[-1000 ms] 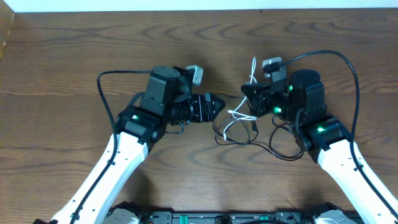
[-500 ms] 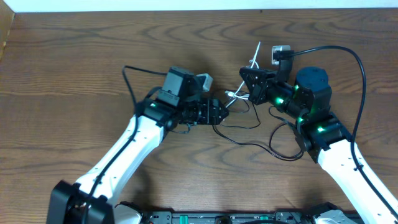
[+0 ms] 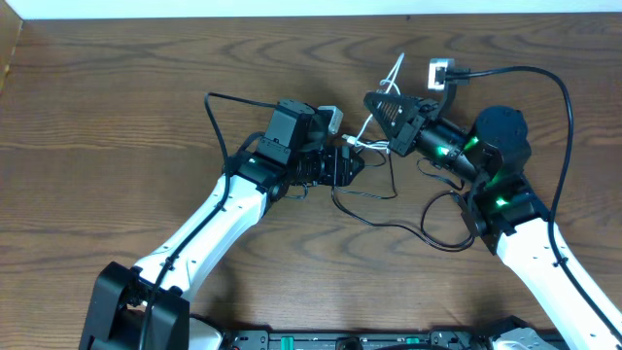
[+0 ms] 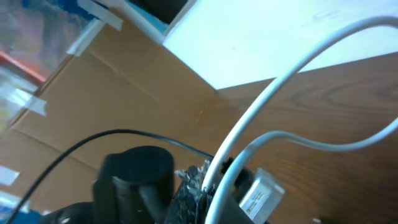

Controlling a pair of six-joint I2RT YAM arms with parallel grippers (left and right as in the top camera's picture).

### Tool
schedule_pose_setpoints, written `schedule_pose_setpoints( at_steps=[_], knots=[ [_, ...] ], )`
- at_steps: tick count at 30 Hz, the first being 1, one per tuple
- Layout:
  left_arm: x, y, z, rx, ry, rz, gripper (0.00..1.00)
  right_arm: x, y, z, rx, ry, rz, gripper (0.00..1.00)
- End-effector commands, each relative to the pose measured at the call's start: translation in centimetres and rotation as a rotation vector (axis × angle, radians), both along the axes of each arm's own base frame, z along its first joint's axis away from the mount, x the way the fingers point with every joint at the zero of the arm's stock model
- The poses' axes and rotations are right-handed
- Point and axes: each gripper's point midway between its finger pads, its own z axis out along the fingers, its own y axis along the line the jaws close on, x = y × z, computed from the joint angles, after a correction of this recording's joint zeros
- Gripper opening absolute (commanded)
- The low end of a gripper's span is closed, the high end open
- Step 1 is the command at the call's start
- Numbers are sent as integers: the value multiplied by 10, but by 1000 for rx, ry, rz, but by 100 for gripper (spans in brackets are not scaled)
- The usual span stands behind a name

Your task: Untangle cables

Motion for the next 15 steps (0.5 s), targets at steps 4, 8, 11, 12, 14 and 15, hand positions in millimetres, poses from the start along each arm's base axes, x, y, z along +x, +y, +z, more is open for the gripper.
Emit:
schedule_pose_setpoints(
  at_steps=[4, 8, 11, 12, 14, 15],
  knots=[
    [5, 4, -1, 29, -14, 15, 20, -4, 0, 13, 51, -1, 25, 1],
    [-4, 8, -9, 56, 35, 14, 11, 13, -19, -7, -39, 6, -84, 1],
    [-14, 14, -17, 98, 60, -14, 8, 31, -51, -48, -178, 105, -240, 1],
    [-16, 15, -19, 107, 68, -21, 8, 34, -64, -61, -221, 141, -287, 1],
    [-21, 18, -23, 124, 83, -32, 8, 38, -97, -92, -317, 243, -403, 1],
    [-22, 20, -24, 130, 89, -34, 8, 38, -115, -106, -360, 296, -461, 1]
  ],
)
